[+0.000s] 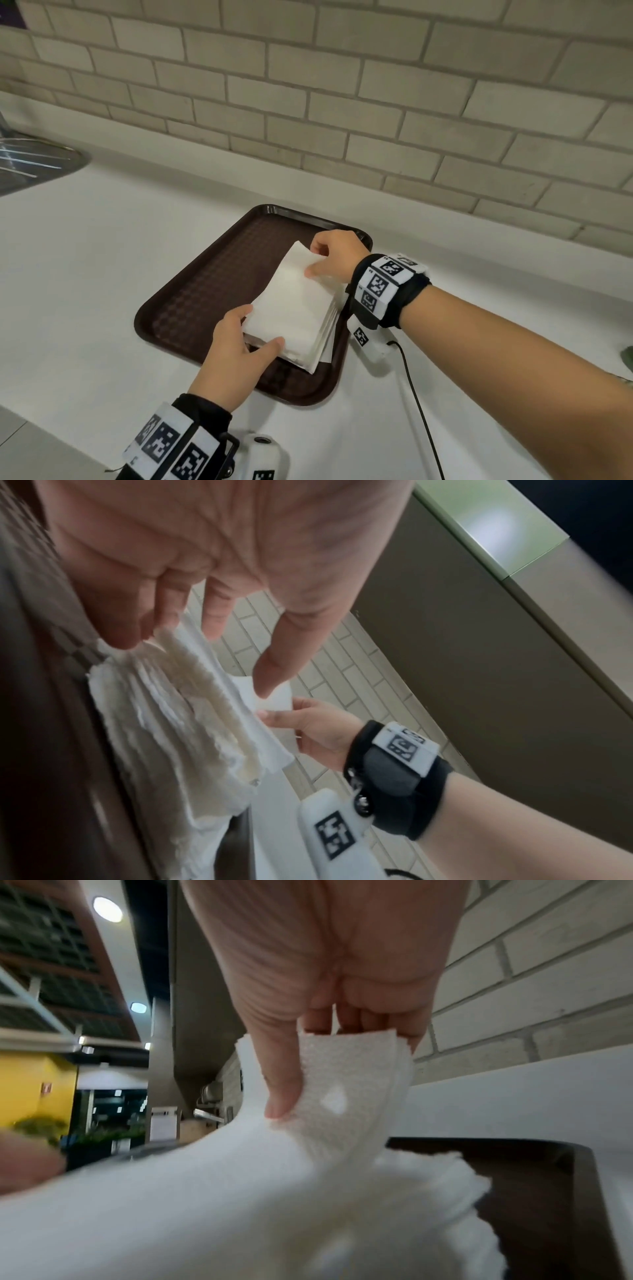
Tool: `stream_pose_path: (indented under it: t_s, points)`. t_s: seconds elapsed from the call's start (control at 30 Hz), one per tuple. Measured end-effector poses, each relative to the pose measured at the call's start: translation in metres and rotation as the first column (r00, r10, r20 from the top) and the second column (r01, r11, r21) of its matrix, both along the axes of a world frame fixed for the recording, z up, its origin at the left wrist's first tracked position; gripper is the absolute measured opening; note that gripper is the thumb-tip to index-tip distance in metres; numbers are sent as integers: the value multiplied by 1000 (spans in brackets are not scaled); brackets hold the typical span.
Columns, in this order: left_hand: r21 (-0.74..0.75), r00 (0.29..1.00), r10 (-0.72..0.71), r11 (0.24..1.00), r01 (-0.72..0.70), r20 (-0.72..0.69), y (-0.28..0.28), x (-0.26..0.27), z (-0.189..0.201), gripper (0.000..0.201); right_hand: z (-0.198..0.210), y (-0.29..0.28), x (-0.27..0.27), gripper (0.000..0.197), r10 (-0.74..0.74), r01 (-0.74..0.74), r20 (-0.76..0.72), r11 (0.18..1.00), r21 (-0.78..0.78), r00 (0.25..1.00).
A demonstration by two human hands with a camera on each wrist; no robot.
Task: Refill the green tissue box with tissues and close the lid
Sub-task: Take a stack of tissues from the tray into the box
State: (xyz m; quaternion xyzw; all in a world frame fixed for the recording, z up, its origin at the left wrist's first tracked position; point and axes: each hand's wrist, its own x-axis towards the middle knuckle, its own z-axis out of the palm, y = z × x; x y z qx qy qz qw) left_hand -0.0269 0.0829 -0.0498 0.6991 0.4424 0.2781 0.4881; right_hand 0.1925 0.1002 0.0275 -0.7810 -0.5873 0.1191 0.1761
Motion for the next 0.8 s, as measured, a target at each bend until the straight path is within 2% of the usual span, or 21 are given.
stream_pose_path:
  t_s: [0.13, 0.23, 0.3, 0.37, 0.5, 0.6, 0.7, 0.8]
  points:
    - [-16, 998, 65, 998, -64, 16, -1, 0, 11, 88, 21, -26, 3, 23, 102, -102, -241, 995, 14, 965]
    - [-17, 994, 88, 996, -87, 64, -4, -1, 21, 101, 31, -60, 5, 22, 175, -118, -549, 983, 137, 818]
    - [7, 988, 48, 999, -49, 148, -5, -3, 28, 96, 35, -90, 5, 25, 195, -75, -691, 977, 200, 696]
    - [24, 972, -54, 998, 49, 229, -9, -3, 34, 87, 35, -119, 3, 27, 184, 10, -788, 972, 234, 587]
    - [38, 926, -193, 981, 191, 325, -36, 7, 49, 67, 20, -177, 1, 38, 165, 160, -874, 952, 263, 457]
    - [13, 912, -289, 955, 298, 292, -57, 21, 50, 63, 3, -218, 1, 26, 131, 228, -889, 941, 251, 439]
    - [-62, 880, -417, 896, 440, 228, -74, 38, 39, 66, -11, -260, 3, 25, 46, 333, -897, 919, 210, 439]
    - [-64, 829, -543, 830, 554, 135, -93, 54, 34, 58, -22, -301, 2, 20, -64, 403, -872, 901, 159, 485]
